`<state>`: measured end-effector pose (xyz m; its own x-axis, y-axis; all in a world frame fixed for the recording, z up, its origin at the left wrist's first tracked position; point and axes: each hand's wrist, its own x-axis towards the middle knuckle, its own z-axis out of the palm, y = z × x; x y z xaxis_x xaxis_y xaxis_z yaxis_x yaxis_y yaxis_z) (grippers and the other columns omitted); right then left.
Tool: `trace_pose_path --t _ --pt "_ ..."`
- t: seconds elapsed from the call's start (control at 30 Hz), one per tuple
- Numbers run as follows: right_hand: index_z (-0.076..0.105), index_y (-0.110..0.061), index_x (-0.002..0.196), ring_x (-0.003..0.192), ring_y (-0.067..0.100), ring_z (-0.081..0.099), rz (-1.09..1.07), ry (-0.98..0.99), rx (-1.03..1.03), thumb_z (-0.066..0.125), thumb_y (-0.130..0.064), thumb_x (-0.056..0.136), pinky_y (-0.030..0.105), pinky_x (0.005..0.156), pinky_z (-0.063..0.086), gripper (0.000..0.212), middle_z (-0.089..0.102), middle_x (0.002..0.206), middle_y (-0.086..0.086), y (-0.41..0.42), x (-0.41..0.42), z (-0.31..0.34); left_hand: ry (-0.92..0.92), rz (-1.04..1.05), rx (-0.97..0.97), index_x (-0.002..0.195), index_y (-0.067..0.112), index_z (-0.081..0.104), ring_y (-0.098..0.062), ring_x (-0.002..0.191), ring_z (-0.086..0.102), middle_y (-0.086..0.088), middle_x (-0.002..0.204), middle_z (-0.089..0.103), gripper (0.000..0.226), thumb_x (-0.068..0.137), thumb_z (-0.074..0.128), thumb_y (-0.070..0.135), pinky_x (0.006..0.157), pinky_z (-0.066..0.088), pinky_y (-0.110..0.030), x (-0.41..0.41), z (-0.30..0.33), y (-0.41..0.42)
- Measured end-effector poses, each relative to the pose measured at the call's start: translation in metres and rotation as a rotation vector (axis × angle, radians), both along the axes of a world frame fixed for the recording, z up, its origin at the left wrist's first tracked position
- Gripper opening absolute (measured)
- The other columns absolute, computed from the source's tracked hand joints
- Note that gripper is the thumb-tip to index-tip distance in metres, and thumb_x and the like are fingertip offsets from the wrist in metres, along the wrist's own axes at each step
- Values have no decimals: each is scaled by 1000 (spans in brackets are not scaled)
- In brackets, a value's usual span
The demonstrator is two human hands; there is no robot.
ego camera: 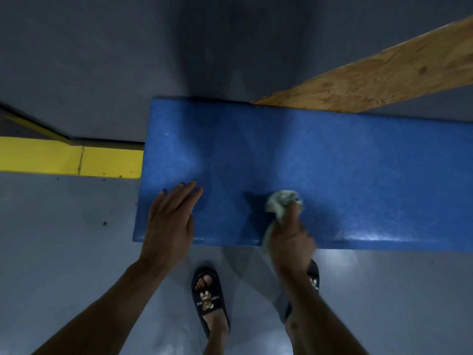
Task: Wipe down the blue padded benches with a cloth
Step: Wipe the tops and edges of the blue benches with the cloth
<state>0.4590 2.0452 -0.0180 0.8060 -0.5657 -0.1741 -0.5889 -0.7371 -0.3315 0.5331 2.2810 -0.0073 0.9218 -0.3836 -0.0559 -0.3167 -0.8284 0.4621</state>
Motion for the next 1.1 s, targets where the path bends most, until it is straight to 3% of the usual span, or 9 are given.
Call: trace_pose_path --t 0.17,0.3,0.4,0.5,0.63,0.8,0.9,0.97,1.1 --pt "55 -16 114 51 24 65 369 -66 28 74 -15 67 30 39 48 50 71 82 0 94 22 8 1 -10 17 142 10 50 -25 140 42 -6 150 47 54 89 50 1 111 34 -57 3 -1 9" --pt "50 -18 115 46 23 63 603 -126 -92 59 -28 71 28 37 45 46 69 78 -2 51 18 6 -24 -9 7 140 9 53 -25 139 44 -6 148 49 52 89 48 3 110 36 -57 7 1 9" --pt "46 -19 127 43 30 62 469 -51 -202 60 -25 74 34 38 48 55 70 75 4 -32 2 8 -43 -14 -14 137 8 56 -28 134 49 -7 145 53 49 89 44 8 107 39 -58 10 2 4" --pt "35 -23 130 64 38 67 218 134 -243 60 -22 84 38 54 48 52 71 87 11 -91 -14 17 -37 -29 -25 137 11 56 -27 132 49 -6 145 52 50 91 38 13 106 39 -58 13 1 0" --pt "30 -36 138 87 40 66 -100 71 -126 45 -26 96 41 72 48 45 69 110 9 -52 -4 10 -38 -21 -42 137 12 56 -27 132 49 -4 145 52 49 90 43 10 104 40 -58 14 -2 3" --pt "45 -27 129 71 30 70 251 24 -24 35 -28 85 38 55 54 45 71 104 -1 55 35 8 -32 -33 -62 136 10 57 -28 133 49 -5 146 52 48 90 45 8 102 42 -58 21 -4 9" --pt "49 -20 111 48 26 63 539 -93 -102 54 -23 76 29 40 44 36 70 83 -2 50 45 10 -42 -48 -36 135 10 58 -27 133 47 -6 145 52 49 88 47 8 101 43 -58 22 -2 9" --pt "48 -21 117 43 27 60 683 -137 -170 55 -26 75 28 38 43 43 70 78 0 17 47 8 -38 -54 -26 135 10 58 -25 133 47 -5 144 53 49 87 47 8 103 42 -58 22 -1 9" --pt "41 -25 137 72 35 69 335 114 -279 52 -25 89 37 60 52 49 71 94 8 -78 42 16 -34 -47 3 136 11 57 -26 132 50 -5 143 55 49 88 53 1 105 40 -58 22 -9 5"
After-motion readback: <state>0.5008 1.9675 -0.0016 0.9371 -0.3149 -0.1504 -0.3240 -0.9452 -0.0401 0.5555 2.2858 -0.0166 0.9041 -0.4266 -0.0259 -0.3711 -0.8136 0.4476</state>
